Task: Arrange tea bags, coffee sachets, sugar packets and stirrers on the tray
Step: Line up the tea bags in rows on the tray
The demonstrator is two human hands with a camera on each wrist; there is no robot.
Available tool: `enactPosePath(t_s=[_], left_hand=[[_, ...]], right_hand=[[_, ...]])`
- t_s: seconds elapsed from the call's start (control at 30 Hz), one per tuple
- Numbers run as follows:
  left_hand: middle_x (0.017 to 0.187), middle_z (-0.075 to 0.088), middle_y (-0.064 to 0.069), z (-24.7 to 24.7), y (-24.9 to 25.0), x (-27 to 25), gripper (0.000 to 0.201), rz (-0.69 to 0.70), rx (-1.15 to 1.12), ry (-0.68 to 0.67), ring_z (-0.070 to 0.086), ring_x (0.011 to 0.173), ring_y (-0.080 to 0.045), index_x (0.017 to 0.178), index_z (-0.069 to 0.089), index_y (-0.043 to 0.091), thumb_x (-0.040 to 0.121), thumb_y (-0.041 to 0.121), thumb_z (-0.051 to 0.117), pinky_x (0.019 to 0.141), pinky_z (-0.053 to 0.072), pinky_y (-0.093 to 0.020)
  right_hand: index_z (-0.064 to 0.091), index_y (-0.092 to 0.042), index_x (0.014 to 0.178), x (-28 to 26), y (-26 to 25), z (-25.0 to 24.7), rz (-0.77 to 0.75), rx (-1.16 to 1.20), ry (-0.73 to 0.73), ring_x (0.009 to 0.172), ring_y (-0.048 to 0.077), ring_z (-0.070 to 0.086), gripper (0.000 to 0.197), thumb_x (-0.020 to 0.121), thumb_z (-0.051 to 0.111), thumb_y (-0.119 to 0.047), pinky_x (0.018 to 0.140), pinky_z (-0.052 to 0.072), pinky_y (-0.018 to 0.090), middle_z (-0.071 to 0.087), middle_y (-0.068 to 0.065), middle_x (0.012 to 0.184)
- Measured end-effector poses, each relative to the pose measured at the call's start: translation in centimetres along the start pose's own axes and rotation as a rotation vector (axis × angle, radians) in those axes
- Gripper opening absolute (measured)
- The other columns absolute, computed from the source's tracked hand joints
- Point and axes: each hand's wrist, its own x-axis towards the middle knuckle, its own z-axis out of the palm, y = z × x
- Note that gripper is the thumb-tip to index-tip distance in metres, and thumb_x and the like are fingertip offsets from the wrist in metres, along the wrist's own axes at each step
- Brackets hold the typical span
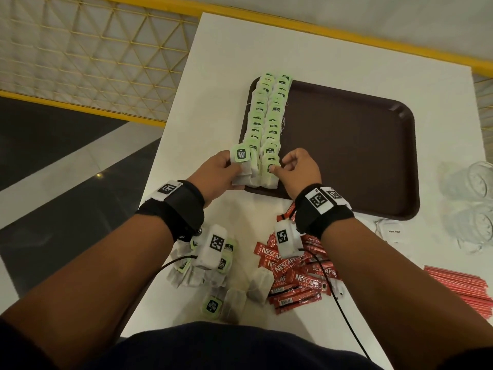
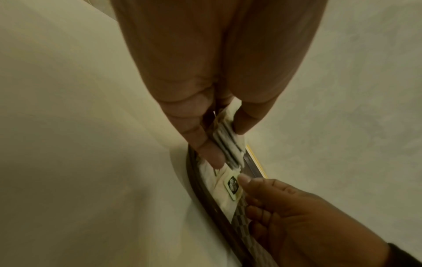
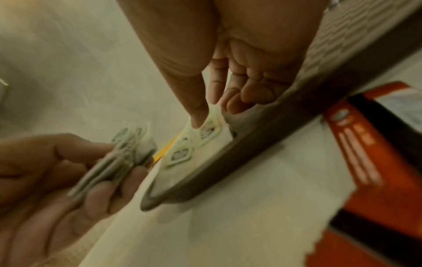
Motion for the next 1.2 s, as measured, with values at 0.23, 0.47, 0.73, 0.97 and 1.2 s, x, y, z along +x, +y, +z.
enactPosePath(t_s=[0.23,0.47,0.73,0.97,1.2], left_hand=[[0.125,0.066,-0.006,0.5,0.0,0.3,0.035,0.012,-0.014,-0.056,0.066,0.111,-0.026,0.134,0.053,0.015,0.099,0.014,0.053,0.089,0.056,-0.037],[0.126,0.066,-0.007,0.9,-0.2,-0.1,0.033,0.014,-0.065,-0.002,0.066,0.111,-0.024,0.132,0.054,0.011,0.099,0.013,0.054,0.085,0.057,-0.032],[0.117,0.069,-0.004,1.2,-0.4,-0.7,0.030,-0.005,-0.067,-0.075,0.067,0.100,-0.017,0.129,0.057,0.014,0.100,0.012,0.053,0.078,0.056,-0.027],[0.126,0.065,-0.007,0.6,-0.8,-0.7,0.033,0.017,-0.104,0.035,0.065,0.113,-0.024,0.132,0.053,0.009,0.100,0.011,0.053,0.083,0.057,-0.031],[0.126,0.066,-0.009,0.2,-1.1,-1.1,0.032,0.002,-0.151,0.056,0.066,0.110,-0.025,0.131,0.053,0.005,0.100,0.012,0.053,0.079,0.057,-0.026]], right_hand=[[0.071,-0.015,0.091,-1.2,-1.6,-0.5,-0.133,0.147,-0.170,0.072,0.005,0.059,0.012,0.088,0.070,-0.027,0.072,0.050,0.023,0.065,-0.009,0.078],[0.067,-0.004,0.093,-1.8,-1.2,-1.0,-0.040,0.329,-0.199,0.065,0.007,0.063,0.010,0.090,0.067,-0.013,0.059,0.050,0.017,0.069,0.005,0.083],[0.066,-0.006,0.102,-2.3,-0.8,-1.1,-0.003,0.385,-0.320,0.067,0.009,0.061,0.017,0.090,0.068,-0.018,0.061,0.050,0.022,0.068,0.007,0.084],[0.065,-0.004,0.101,-2.0,0.4,-1.5,0.036,0.304,-0.228,0.063,0.007,0.059,0.016,0.092,0.065,-0.017,0.060,0.052,0.020,0.067,0.003,0.079],[0.064,-0.019,0.092,-1.2,1.2,-1.0,-0.076,-0.089,-0.229,0.074,0.008,0.061,0.022,0.080,0.079,-0.029,0.067,0.048,0.023,0.066,-0.005,0.083]])
